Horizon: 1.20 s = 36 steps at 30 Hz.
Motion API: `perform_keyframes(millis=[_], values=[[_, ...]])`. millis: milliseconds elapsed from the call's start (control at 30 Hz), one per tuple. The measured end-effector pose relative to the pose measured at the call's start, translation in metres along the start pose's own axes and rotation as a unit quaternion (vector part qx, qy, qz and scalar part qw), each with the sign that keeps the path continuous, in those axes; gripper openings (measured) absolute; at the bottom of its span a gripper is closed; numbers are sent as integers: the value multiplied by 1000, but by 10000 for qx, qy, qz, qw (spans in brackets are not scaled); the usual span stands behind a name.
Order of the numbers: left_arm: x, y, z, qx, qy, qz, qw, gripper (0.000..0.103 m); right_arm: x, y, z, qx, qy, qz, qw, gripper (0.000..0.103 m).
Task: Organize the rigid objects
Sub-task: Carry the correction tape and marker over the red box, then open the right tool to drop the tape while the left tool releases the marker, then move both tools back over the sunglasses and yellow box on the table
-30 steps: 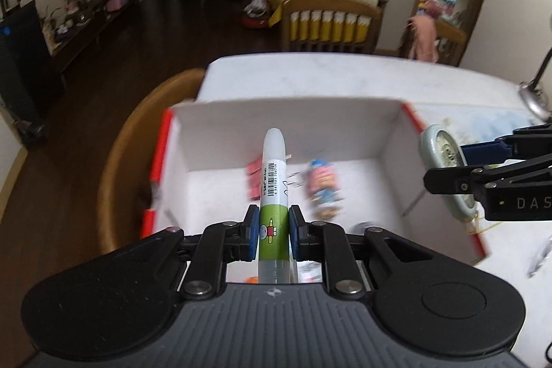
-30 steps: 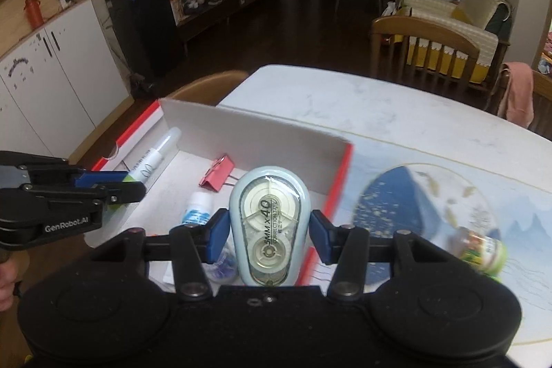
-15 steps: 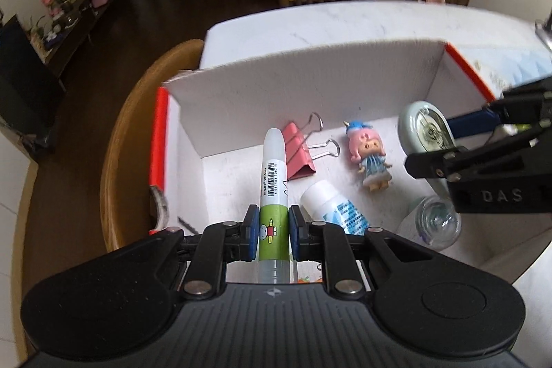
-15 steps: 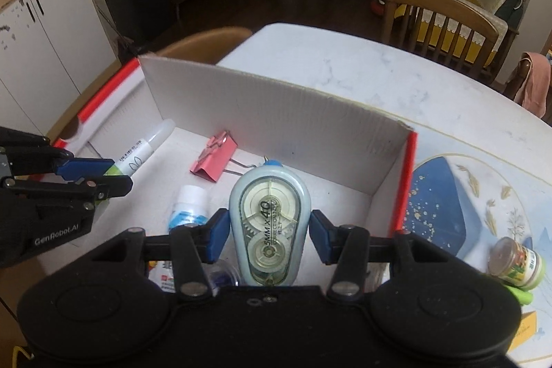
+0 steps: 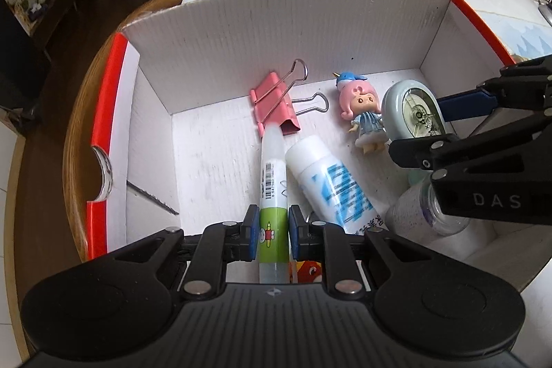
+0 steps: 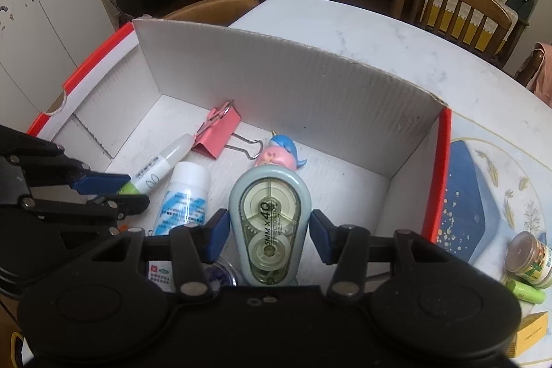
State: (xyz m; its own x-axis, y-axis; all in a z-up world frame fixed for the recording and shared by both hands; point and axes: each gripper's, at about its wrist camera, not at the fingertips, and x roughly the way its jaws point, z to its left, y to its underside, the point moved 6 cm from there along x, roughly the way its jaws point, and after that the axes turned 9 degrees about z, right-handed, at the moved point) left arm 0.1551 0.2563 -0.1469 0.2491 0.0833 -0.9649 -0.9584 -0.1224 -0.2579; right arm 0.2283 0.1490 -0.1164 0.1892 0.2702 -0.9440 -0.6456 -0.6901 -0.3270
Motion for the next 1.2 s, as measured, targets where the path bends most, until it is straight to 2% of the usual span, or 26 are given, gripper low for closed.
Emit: perform_keyframes(millis=[133, 233, 533, 700, 767, 800, 833, 900, 967, 1067, 1200], values=[[-3, -1, 2, -106, 100, -55, 9999, 17, -2, 1, 0, 9, -49, -3, 10000, 50], [-6, 2, 2, -195, 166, -71, 9996, 18, -9, 2, -1, 18, -70, -73, 9999, 56], [-34, 3, -2, -237, 245, -393, 9986, 20, -50, 10, -8, 139, -207, -445, 9987, 60], [-52, 4, -13, -210, 367, -633, 9971, 35, -80, 21, -15, 256, -329, -736, 9964, 63], [-61, 4, -21, -147, 397, -747, 9963, 48, -94, 29, -21, 285, -353, -849, 9954, 64], [-65, 4, -25, -122, 417, -814, 9957, 57, -101, 33, -26, 324, -355, -911, 9947, 64], [-70, 3, -31, -76, 450, -895, 9949, 60, -108, 38, -31, 381, -361, -952, 9941, 64], [-78, 2, -42, 21, 483, -993, 9939, 60, -121, 46, -43, 497, -328, -1064, 9925, 65], [-87, -1, -55, 101, 550, -1083, 9925, 61, -134, 56, -58, 627, -279, -1188, 9905, 71], [-96, -7, -77, 227, 626, -1212, 9904, 74, -151, 73, -83, 871, -176, -1321, 9872, 74], [-107, -13, -113, 468, 733, -1349, 9870, 76, -171, 100, -123, 1163, 80, -1521, 9815, 81]])
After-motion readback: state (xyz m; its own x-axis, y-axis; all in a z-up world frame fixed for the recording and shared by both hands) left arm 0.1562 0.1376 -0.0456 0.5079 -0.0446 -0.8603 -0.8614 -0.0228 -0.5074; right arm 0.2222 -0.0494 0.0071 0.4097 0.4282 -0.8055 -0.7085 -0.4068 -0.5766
